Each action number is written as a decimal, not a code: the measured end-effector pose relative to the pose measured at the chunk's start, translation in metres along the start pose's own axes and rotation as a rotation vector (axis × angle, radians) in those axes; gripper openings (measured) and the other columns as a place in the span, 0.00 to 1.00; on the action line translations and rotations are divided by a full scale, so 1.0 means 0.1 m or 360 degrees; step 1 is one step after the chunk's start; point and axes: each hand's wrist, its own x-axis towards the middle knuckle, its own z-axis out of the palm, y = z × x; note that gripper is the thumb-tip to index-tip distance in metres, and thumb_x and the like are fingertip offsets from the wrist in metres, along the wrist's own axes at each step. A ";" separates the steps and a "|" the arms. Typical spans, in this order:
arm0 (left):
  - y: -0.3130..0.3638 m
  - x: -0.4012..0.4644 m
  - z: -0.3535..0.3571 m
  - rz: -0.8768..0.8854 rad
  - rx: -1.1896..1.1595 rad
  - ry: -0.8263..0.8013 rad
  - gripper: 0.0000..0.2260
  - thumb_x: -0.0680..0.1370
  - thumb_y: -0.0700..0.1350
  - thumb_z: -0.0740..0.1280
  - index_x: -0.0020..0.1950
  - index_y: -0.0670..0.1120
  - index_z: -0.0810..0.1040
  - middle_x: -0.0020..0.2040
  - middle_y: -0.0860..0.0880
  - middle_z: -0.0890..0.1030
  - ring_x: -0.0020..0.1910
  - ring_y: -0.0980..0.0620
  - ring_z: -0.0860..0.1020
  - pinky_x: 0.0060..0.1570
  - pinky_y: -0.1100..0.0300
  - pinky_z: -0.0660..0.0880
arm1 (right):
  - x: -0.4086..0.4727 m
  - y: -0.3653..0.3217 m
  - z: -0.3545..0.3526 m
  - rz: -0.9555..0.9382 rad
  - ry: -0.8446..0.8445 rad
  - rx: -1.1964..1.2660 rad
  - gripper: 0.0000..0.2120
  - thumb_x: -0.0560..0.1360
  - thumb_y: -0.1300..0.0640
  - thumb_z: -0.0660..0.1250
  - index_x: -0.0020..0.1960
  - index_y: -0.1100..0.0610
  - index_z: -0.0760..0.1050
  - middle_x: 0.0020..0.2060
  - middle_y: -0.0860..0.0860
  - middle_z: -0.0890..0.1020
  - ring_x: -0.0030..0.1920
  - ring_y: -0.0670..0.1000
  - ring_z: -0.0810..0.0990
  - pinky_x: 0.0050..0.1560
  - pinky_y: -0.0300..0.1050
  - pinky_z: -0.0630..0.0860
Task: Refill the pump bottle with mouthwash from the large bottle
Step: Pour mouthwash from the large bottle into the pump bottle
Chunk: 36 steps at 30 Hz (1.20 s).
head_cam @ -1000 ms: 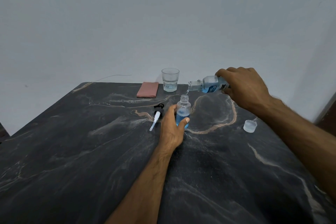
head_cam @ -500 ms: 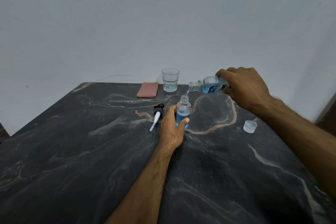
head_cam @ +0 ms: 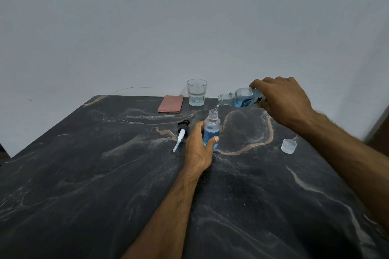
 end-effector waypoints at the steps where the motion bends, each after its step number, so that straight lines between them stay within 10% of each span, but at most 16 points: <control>1: 0.00 0.00 0.00 0.0002 0.0004 0.0002 0.19 0.75 0.40 0.70 0.64 0.48 0.70 0.59 0.54 0.75 0.57 0.57 0.74 0.57 0.61 0.71 | 0.00 0.00 0.00 -0.0004 0.0002 -0.0003 0.20 0.73 0.61 0.71 0.62 0.52 0.72 0.51 0.53 0.81 0.49 0.58 0.77 0.51 0.50 0.66; 36: 0.02 0.00 -0.01 -0.0016 0.0052 0.0017 0.21 0.76 0.41 0.70 0.67 0.47 0.69 0.64 0.50 0.76 0.55 0.58 0.72 0.54 0.63 0.69 | 0.02 0.00 0.00 -0.0039 0.0031 -0.0031 0.18 0.73 0.62 0.70 0.60 0.52 0.72 0.49 0.53 0.81 0.47 0.59 0.76 0.51 0.51 0.66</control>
